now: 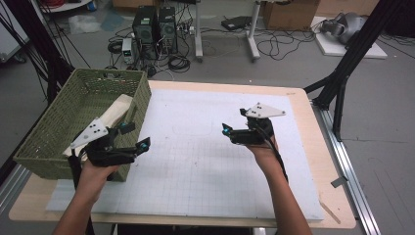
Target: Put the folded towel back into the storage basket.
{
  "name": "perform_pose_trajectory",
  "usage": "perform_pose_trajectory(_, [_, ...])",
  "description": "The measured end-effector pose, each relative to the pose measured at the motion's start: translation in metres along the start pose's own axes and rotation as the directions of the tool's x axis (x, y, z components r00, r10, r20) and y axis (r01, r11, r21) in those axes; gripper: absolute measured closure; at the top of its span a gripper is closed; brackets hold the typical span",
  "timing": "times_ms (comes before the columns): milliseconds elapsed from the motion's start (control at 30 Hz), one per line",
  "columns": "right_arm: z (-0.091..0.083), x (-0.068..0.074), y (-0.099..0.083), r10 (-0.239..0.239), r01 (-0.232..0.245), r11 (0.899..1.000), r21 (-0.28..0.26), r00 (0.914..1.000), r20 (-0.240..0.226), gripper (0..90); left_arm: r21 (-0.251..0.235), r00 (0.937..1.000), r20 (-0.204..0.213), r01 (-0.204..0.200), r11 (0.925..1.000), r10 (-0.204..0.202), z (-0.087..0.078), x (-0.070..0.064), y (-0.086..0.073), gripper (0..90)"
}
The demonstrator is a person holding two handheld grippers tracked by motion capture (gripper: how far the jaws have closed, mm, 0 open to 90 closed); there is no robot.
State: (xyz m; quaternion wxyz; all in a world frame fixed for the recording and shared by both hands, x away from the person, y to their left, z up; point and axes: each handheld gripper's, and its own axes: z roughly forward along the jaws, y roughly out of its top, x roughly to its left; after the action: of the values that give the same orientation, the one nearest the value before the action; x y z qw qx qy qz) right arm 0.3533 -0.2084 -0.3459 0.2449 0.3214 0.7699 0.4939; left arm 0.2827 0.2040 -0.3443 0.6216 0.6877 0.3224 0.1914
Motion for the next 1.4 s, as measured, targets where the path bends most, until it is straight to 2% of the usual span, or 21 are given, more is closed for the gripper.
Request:
perform_pose_trajectory(167, [-0.019,-0.006,-0.017,0.006,-0.007,1.0,0.015,0.9992,0.041,16.2,0.009,0.9993,0.038,-0.006,0.9999,0.005,0.015,-0.004,-0.002,19.8])
perform_pose_trajectory(267, [-0.029,-0.008,-0.027,0.001,-0.003,1.0,0.025,0.9976,0.069,16.2,0.016,0.9991,0.043,0.0,0.9999,-0.001,0.023,-0.005,-0.005,19.8])
perform_pose_trajectory(433, [-0.044,-0.01,-0.041,0.017,-0.017,1.0,0.003,0.9946,0.103,16.2,0.012,0.9981,0.06,0.016,0.9998,-0.017,0.033,-0.004,-0.011,19.2])
perform_pose_trajectory(533, [-0.052,-0.01,-0.049,0.025,-0.024,1.0,-0.005,0.9914,0.128,16.2,0.008,0.998,0.062,0.009,0.9999,-0.01,0.037,-0.003,-0.017,18.7])
perform_pose_trajectory(633, [-0.061,-0.01,-0.059,0.033,-0.03,0.999,-0.021,0.9859,0.164,16.2,0.009,0.9975,0.071,0.004,1.0,-0.004,0.042,-0.002,-0.024,18.4])
perform_pose_trajectory(733, [-0.068,-0.01,-0.071,0.051,-0.046,0.999,-0.027,0.9746,0.218,16.2,0.009,0.9965,0.083,-0.008,0.9999,0.007,0.046,-0.001,-0.032,18.4])
perform_pose_trajectory(833, [-0.073,-0.011,-0.085,0.069,-0.066,0.998,-0.021,0.9661,0.249,16.2,0.026,0.9967,0.081,-0.014,0.9996,0.012,0.051,-0.001,-0.038,18.5])
perform_pose_trajectory(933, [-0.077,-0.013,-0.096,0.091,-0.089,0.996,-0.019,0.9607,0.262,16.2,0.037,0.9961,0.086,-0.026,0.999,0.023,0.056,-0.004,-0.043,18.7])
perform_pose_trajectory(1100, [-0.081,-0.016,-0.108,0.116,-0.117,0.993,-0.013,0.957,0.266,16.2,0.046,0.9952,0.09,-0.043,0.998,0.039,0.065,-0.01,-0.048,18.9])
perform_pose_trajectory(1300, [-0.084,-0.017,-0.117,0.123,-0.129,0.992,0.004,0.9557,0.267,16.2,0.084,0.9944,0.089,-0.064,0.9944,0.057,0.074,-0.012,-0.057,18.9])
perform_pose_trajectory(1367, [-0.084,-0.019,-0.12,0.126,-0.135,0.991,0.015,0.9554,0.267,16.2,0.083,0.9958,0.077,-0.055,0.995,0.049,0.076,-0.012,-0.061,18.9])
perform_pose_trajectory(1400, [-0.085,-0.02,-0.122,0.129,-0.14,0.99,0.023,0.9554,0.266,16.2,0.099,0.996,0.075,-0.057,0.9934,0.05,0.078,-0.011,-0.062,18.9])
